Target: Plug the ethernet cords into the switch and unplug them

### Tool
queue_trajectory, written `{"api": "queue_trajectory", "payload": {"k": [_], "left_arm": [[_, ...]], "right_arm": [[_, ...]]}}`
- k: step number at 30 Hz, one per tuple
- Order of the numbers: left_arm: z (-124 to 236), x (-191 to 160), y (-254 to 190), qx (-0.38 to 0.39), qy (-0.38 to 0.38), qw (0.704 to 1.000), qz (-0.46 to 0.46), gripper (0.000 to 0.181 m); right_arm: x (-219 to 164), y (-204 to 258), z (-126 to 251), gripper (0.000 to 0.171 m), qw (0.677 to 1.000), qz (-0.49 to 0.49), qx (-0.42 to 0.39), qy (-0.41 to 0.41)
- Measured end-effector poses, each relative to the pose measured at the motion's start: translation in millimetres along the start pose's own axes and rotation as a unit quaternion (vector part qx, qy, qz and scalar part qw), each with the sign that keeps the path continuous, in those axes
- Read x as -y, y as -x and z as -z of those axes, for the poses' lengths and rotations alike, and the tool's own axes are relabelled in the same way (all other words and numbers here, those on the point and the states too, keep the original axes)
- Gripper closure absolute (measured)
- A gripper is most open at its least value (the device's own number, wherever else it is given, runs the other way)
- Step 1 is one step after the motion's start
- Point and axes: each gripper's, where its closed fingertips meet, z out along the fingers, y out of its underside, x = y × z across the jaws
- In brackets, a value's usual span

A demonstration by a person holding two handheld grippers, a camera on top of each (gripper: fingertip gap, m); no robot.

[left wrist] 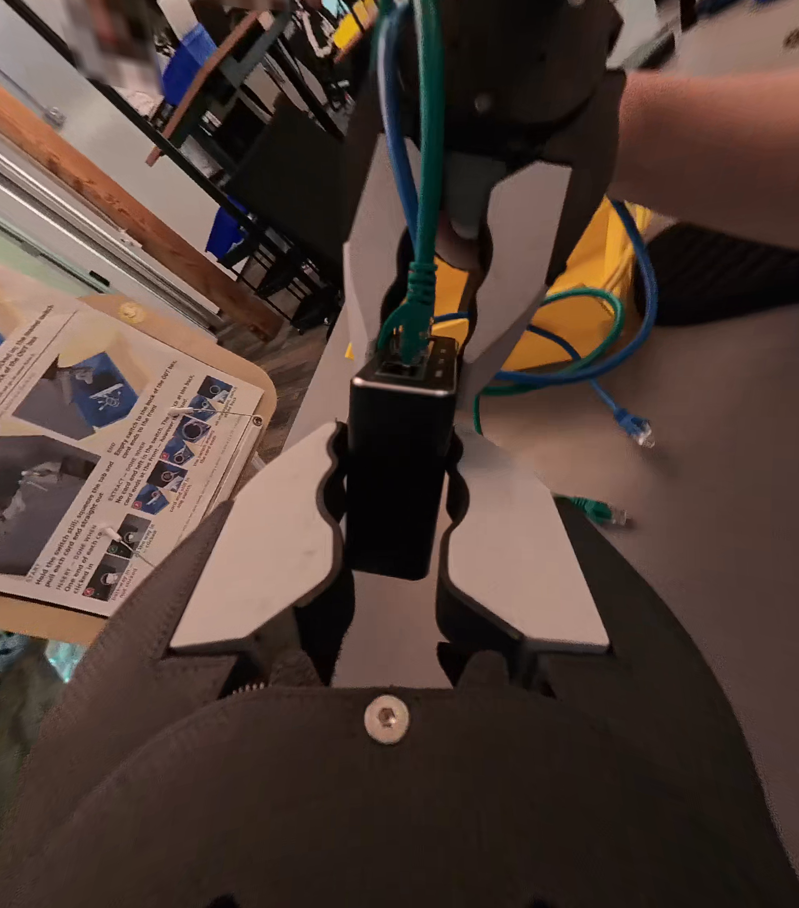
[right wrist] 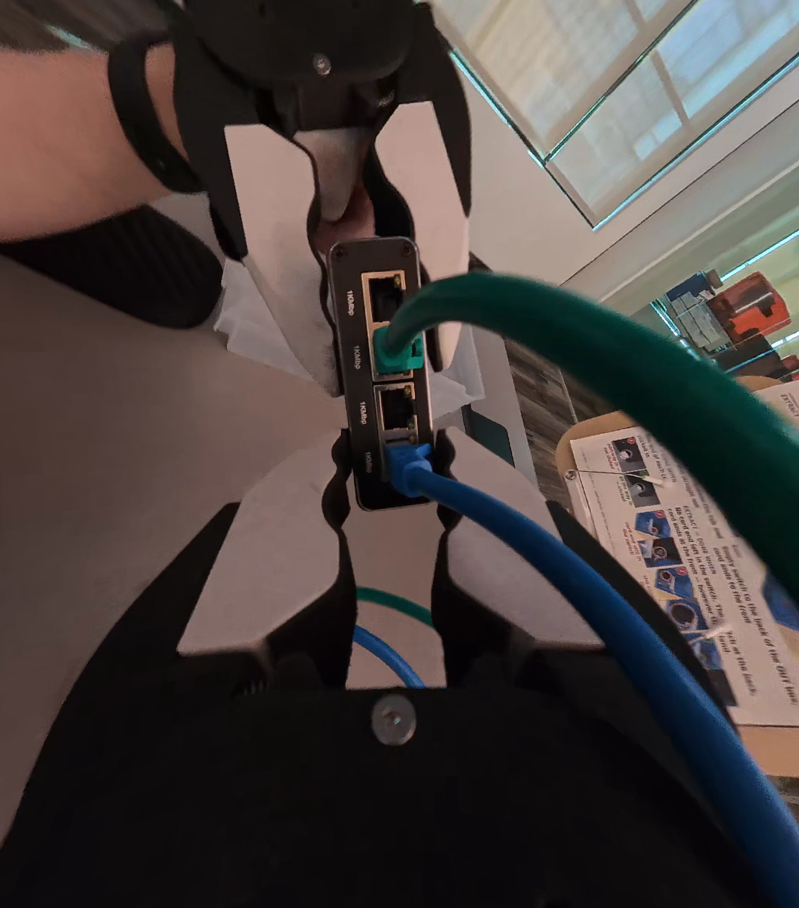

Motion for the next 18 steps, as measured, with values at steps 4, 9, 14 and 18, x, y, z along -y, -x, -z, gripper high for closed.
{"api": "queue_trajectory", "payload": {"k": [4,9,14,18], "left_arm": [[-9,-11,-7,0.004,0.047,0.998,-0.045,0.145],[-22,-18,-16,-0.006,0.072,0.995,-0.071,0.145],[-26,-17,-4,0.044,0.082,0.989,-0.113,0.145],[-18,-11,12,0.115,0.1,0.974,-0.167,0.144]], "right_arm": [[-9,2,1,0.138,0.998,0.062,-0.01,0.019],[-11,7,-1,0.138,0.994,0.108,-0.005,0.011],[-11,-5,1,0.136,0.99,0.133,-0.054,0.013],[-8,-22,3,0.13,0.978,0.162,-0.13,0.026]]}}
